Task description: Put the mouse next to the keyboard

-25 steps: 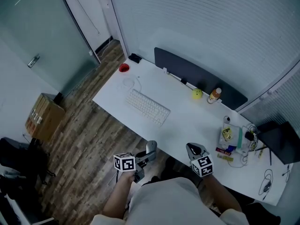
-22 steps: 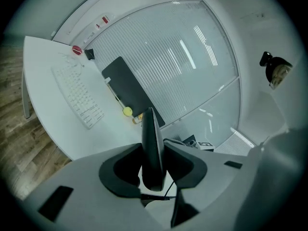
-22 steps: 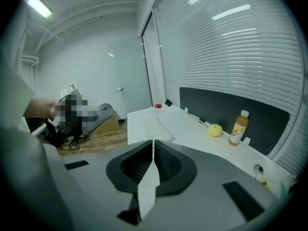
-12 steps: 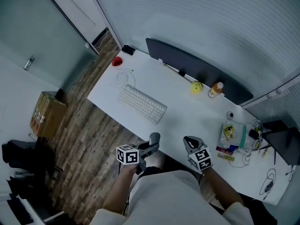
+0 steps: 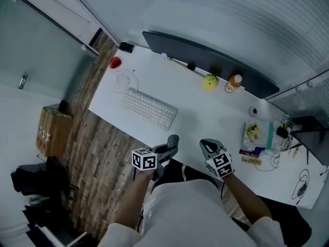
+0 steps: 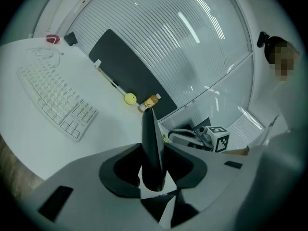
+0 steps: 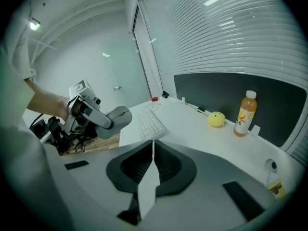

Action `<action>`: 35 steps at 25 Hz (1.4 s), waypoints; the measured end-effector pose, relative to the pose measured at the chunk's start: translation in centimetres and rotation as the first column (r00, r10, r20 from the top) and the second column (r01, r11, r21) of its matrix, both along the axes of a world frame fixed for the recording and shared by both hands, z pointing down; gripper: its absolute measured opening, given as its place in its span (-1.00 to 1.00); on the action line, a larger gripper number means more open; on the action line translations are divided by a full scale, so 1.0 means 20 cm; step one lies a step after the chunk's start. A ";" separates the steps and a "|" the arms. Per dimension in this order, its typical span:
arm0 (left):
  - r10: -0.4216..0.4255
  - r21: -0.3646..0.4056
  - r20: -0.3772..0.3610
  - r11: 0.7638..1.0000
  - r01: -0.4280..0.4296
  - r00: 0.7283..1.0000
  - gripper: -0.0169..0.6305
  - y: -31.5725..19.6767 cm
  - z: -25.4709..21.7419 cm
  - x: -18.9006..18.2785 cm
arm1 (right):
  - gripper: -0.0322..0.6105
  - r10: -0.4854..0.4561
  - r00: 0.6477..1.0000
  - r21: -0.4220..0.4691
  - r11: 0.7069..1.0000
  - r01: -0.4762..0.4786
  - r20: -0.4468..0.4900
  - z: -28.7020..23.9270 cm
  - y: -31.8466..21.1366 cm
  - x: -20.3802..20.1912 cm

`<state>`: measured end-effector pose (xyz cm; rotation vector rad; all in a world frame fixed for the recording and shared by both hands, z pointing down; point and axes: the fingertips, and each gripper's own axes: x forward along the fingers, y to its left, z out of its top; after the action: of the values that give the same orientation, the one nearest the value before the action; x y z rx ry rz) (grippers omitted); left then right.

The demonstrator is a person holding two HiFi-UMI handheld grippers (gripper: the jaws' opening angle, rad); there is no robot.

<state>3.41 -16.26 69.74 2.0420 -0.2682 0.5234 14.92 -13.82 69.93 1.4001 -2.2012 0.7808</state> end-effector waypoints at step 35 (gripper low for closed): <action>0.175 -0.004 0.335 0.983 -0.184 0.926 -0.48 -0.22 0.85 0.24 | -0.79 0.284 0.959 -0.193 0.940 -0.280 -0.008 0.24 -0.06 -0.06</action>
<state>8.20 -20.71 86.65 2.0079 -0.2922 0.9900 13.63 -15.03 74.76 1.6333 -1.9007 1.0799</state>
